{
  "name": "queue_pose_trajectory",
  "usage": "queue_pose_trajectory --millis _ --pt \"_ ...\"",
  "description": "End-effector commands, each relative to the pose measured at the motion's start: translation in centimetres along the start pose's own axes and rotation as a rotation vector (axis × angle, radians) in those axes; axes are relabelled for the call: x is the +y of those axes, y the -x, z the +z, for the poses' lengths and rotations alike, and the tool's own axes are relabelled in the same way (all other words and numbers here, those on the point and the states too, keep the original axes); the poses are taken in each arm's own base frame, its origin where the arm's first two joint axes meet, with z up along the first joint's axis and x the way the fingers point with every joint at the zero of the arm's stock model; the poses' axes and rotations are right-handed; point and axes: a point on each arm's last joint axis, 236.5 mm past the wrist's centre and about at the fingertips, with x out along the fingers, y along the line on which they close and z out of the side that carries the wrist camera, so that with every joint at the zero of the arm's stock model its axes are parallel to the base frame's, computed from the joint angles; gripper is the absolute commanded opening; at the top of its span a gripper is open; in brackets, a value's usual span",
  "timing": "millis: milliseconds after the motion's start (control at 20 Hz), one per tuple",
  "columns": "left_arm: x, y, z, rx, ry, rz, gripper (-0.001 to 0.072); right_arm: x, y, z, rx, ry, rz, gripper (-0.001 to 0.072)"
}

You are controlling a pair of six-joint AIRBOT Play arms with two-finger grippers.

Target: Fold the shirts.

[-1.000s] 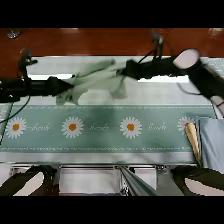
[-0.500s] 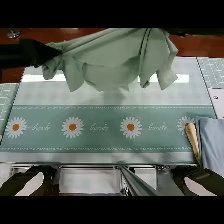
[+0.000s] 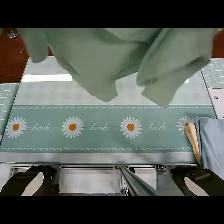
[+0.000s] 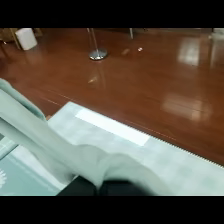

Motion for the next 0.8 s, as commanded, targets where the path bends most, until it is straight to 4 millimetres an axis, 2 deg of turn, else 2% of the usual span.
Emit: queue_pose_trajectory --millis 0,50,150,250,350,450,600,650,750 --pt "-5.0 2.8 -0.7 0.035 -0.068 -0.043 0.0029 3.7 2.9 -2.2 0.087 0.037 0.097 0.0026" --pt "-5.7 3.2 -1.9 0.081 -0.075 -0.058 0.0029 4.3 3.1 -3.3 0.136 0.035 0.122 0.0025" --pt "-6.1 3.5 -4.4 0.184 -0.025 -0.079 0.0029 4.2 2.9 -5.9 0.242 0.008 0.132 0.0026" --pt "-5.6 3.5 -6.9 0.262 0.028 -0.089 0.0029 3.7 2.3 -8.9 0.355 -0.050 0.137 0.0025" --pt "-4.3 3.1 -9.6 0.331 0.114 -0.076 0.0029 3.5 1.3 -12.2 0.467 -0.118 0.170 0.0025" --pt "-1.9 2.5 -12.9 0.394 0.195 -0.038 0.0029 3.0 -0.2 -16.1 0.581 -0.201 0.202 0.0026" --pt "2.5 0.6 -18.7 0.472 0.377 0.001 0.0029 0.7 -3.4 -23.2 0.718 -0.309 0.189 0.0026" --pt "4.5 -0.5 -21.0 0.478 0.451 0.026 0.0029 -0.9 -4.9 -25.3 0.723 -0.350 0.145 0.0026" --pt "8.7 -3.1 -25.4 0.468 0.564 0.089 0.0029 -5.5 -8.1 -29.5 0.714 -0.394 -0.002 0.0026"
